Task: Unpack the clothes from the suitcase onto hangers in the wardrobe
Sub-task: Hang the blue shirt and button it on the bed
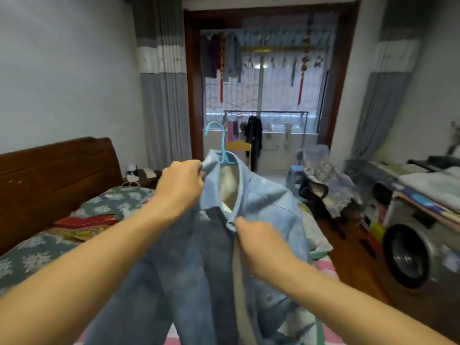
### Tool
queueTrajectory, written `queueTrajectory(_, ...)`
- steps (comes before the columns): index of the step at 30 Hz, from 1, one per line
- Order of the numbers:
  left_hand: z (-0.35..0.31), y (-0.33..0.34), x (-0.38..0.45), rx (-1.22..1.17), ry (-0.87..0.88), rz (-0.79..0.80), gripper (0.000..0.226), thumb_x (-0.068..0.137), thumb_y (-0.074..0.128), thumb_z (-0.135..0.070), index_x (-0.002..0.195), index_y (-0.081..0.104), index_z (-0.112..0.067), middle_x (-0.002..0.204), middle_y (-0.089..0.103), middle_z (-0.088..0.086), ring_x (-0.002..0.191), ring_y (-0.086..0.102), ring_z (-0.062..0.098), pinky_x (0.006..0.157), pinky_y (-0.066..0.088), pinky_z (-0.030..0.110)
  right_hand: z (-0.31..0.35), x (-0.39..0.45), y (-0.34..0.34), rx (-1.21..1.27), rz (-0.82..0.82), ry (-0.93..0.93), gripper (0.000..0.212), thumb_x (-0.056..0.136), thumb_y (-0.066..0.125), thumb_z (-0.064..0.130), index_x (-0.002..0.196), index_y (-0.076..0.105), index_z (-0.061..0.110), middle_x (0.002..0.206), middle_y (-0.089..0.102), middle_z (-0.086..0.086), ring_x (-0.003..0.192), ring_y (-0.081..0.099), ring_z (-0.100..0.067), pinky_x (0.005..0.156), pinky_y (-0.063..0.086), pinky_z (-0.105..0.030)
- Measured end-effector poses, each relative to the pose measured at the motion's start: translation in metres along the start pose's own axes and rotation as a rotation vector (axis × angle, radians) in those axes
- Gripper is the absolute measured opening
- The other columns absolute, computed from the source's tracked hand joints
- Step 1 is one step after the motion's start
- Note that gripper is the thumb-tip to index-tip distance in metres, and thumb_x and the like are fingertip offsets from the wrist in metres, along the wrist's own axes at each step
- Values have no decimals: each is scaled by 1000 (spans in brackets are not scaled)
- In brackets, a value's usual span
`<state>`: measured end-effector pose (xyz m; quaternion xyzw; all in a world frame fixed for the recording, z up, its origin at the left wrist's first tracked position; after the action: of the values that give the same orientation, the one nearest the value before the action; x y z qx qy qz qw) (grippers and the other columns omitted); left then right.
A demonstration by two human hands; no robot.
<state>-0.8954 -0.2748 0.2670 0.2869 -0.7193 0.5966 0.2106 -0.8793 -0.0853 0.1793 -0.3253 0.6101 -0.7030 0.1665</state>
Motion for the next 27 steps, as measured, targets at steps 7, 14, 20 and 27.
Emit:
queueTrajectory(7,16,-18,-15,-284,257,-111,33,95,45,-44,97,69,-22,82,72,0,74,65,28,61,52,42,-109,14,-63,56,-582,82,42,96,59,31,135,55,13,123,54,-10,113,49,-32,98,44,-44)
queueTrajectory(14,9,-32,-33,-367,275,-180,27,98,53,-31,108,74,-16,84,73,1,70,66,21,61,52,39,-131,21,-19,215,-608,185,79,93,65,37,157,24,13,157,27,-13,144,25,-30,119,24,-45)
queueTrajectory(20,39,-46,-36,-373,142,-205,17,100,62,-16,111,75,-14,86,74,4,76,68,22,65,53,39,-161,0,73,687,-330,594,21,101,51,16,119,59,8,115,64,-16,114,58,-40,86,44,-42)
queueTrajectory(27,44,-56,-53,-86,412,-122,29,100,53,-32,111,74,-16,91,76,6,75,71,27,64,57,42,-191,0,15,542,-626,662,25,105,43,22,115,60,7,117,57,-23,110,51,-39,89,40,-45)
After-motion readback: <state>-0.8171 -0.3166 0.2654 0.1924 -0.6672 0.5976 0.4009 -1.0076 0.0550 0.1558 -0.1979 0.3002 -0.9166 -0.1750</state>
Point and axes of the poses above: each hand's wrist, its own x-axis towards the middle knuckle, its own y-axis out of the palm, z = x × y, the point moved 5 cm from there along x, towards the middle knuckle
